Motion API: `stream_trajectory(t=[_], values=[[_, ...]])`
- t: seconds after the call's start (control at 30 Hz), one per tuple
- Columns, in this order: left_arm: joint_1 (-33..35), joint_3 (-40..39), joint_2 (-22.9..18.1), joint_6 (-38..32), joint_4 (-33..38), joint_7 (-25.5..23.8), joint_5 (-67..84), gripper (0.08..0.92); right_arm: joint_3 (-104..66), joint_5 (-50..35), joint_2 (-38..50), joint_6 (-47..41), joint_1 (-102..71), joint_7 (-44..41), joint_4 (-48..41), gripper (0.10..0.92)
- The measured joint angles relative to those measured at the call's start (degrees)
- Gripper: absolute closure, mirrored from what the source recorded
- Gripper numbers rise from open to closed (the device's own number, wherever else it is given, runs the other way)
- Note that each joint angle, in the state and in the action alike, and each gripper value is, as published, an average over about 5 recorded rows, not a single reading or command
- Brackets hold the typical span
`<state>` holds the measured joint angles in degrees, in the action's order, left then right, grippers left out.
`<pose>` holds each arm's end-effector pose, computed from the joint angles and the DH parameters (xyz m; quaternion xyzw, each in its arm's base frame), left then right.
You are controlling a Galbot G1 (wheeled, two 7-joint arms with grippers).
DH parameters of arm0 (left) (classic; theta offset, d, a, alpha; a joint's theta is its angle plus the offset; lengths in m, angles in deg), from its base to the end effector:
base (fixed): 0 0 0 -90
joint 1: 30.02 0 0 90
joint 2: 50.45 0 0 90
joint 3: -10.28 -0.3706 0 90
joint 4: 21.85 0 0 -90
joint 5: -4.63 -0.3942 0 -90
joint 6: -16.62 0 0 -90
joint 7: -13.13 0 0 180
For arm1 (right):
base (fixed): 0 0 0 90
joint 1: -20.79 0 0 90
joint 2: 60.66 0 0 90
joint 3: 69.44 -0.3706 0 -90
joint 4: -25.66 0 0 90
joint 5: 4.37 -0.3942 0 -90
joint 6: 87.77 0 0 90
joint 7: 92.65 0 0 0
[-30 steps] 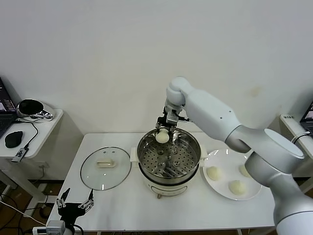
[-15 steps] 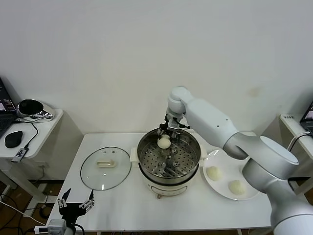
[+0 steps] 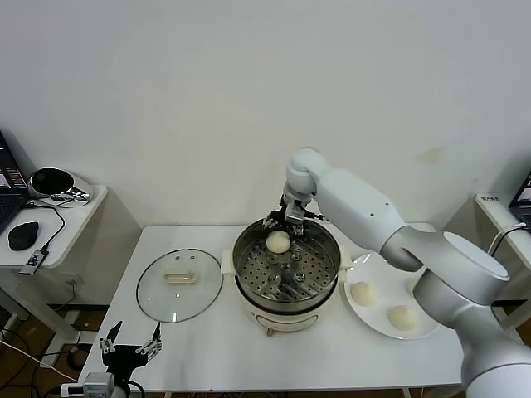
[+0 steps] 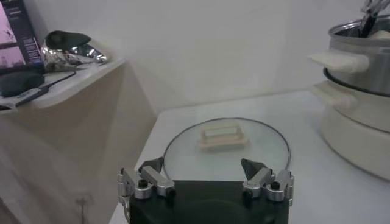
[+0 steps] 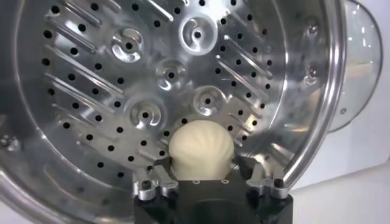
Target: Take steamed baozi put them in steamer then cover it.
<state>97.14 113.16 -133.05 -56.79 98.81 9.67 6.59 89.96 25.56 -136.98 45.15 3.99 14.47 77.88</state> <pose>0.1677 0.0968 -0.3259 0.0421 -0.9767 -0.0835 0.1933 0.6671 0.1386 -0.0869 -0.6465 0.1502 -0.7478 0.0142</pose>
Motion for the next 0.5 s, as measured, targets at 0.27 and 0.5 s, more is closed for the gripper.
stream_trajectory(t=[0.27, 0.5], values=[[0.23, -0.03, -0.11, 0.1, 0.71, -0.08, -0.05, 0.177, 1.67, -10.76, 6.11, -8.12, 3.74, -3.57, 7.58, 0.203], [0.29, -0.42, 0.4, 0.14, 1.27, -0.08, -0.18, 0.177, 4.61, -20.71, 14.7, -20.56, 8.07, -4.19, 14.24, 0.203]])
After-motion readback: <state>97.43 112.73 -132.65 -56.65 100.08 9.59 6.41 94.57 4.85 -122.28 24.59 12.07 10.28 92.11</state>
